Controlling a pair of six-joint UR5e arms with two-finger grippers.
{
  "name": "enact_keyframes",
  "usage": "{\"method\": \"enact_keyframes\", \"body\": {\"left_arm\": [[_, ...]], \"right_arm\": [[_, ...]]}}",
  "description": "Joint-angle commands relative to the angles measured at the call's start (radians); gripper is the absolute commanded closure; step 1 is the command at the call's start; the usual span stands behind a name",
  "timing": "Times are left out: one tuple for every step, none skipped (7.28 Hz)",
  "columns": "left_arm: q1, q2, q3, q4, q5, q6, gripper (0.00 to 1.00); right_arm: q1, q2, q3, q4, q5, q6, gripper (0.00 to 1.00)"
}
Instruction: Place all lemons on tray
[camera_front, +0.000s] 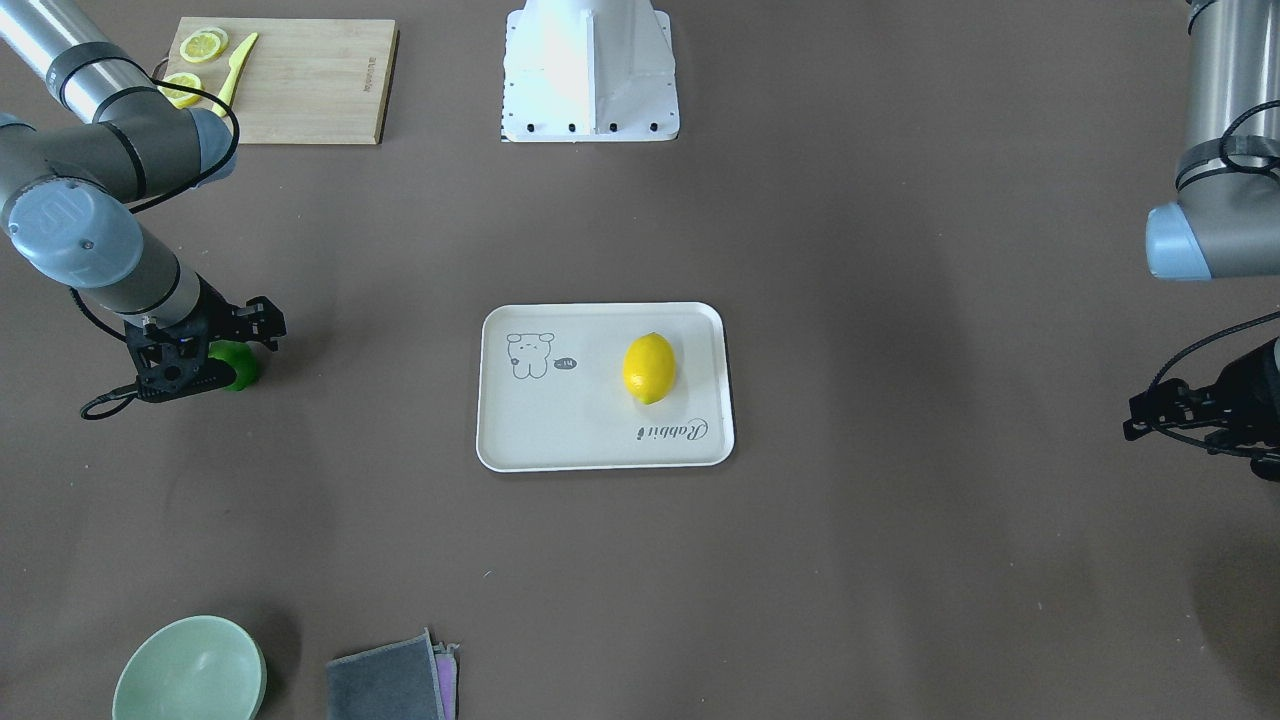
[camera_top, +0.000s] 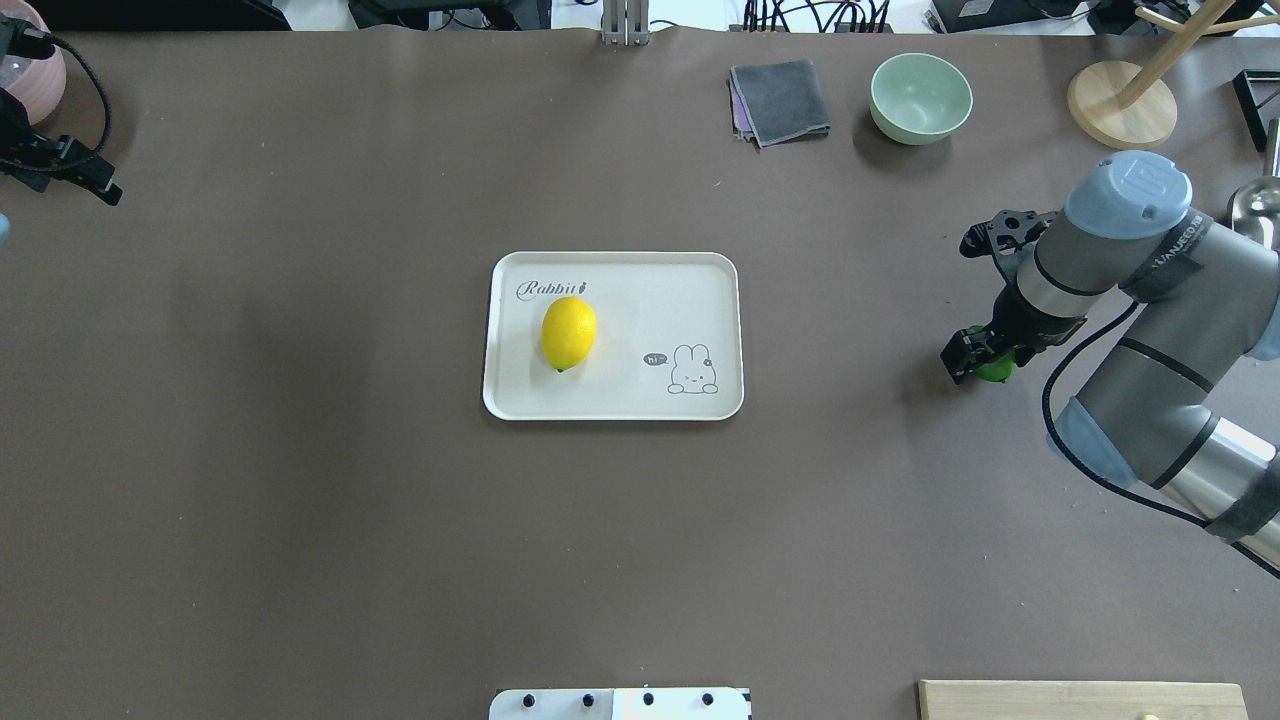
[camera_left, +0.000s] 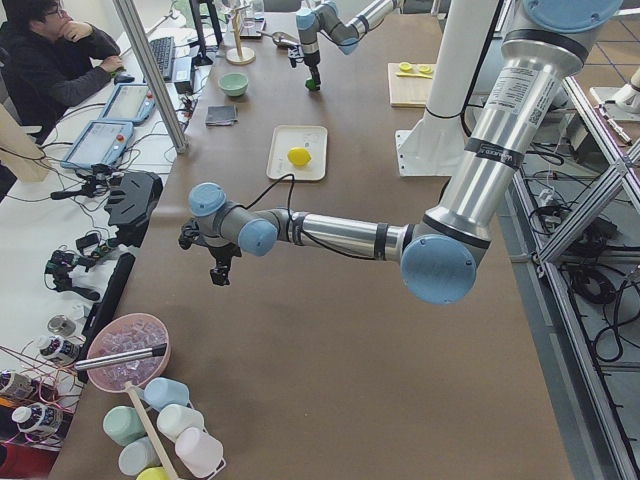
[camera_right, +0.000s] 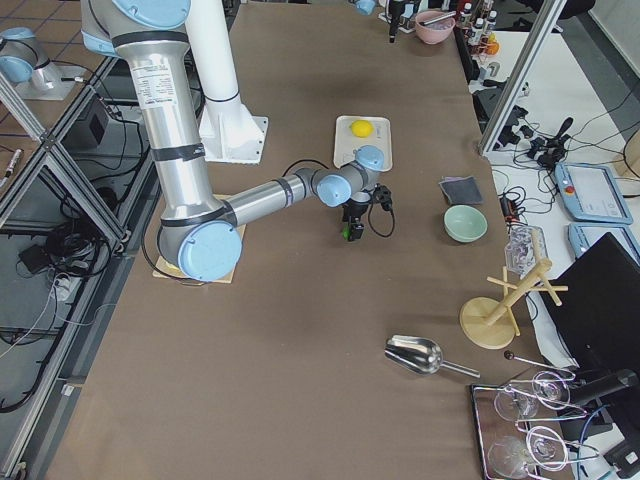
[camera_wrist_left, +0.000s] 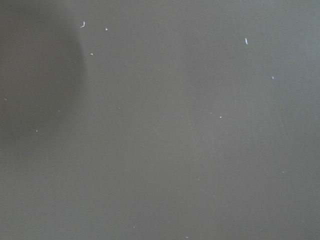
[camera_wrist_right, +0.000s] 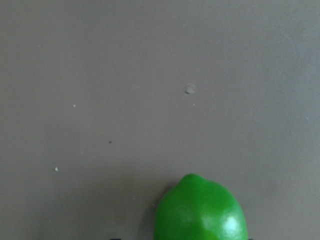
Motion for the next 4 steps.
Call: {"method": "enact_keyframes", "body": {"left_arm": [[0.0,0.0,0.0,0.0,-0.002,0.0,0.02],[0.0,0.0,0.0,0.0,-0.002,0.0,0.02],[0.0,0.0,0.0,0.0,-0.002,0.0,0.02],[0.0,0.0,0.0,0.002,-0.002,0.0,0.02]], "right_arm": [[-0.006,0.007,0.011,-0.003,-0.002,0.011,1.0],[-0.006,0.025,0.024,-0.012,0.001,0.04,1.0],[-0.008,0.056,0.024,-0.013,0.004,0.122,1.0],[-0.023,0.109,0.021,-0.032,0.018,0.21,1.0]]}}
